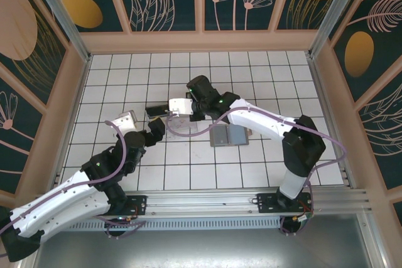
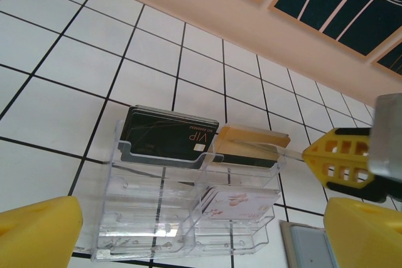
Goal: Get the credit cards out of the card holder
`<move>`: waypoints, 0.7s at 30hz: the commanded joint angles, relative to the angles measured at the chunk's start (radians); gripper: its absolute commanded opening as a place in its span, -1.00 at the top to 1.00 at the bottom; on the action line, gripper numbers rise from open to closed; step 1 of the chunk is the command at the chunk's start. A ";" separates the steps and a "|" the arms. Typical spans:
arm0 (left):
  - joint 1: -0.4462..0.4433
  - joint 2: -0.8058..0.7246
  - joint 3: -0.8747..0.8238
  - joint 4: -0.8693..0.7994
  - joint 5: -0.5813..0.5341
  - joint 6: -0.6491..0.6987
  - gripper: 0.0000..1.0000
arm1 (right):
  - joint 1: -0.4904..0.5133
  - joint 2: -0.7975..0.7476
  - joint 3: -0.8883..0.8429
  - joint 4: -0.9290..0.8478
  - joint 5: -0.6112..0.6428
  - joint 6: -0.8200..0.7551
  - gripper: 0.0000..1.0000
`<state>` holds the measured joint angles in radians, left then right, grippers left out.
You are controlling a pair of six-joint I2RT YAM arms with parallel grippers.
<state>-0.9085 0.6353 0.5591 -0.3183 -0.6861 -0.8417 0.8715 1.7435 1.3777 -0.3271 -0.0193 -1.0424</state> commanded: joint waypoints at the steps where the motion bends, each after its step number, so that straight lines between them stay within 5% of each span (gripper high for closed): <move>1: 0.003 -0.002 -0.014 -0.002 -0.004 0.003 -0.97 | -0.002 0.039 0.048 -0.019 0.015 -0.018 1.00; 21: 0.004 0.004 -0.022 0.007 0.003 0.010 -0.97 | -0.009 0.092 0.084 -0.026 0.019 0.006 0.93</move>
<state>-0.9089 0.6361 0.5541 -0.3183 -0.6819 -0.8413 0.8696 1.8225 1.4284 -0.3397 -0.0151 -1.0405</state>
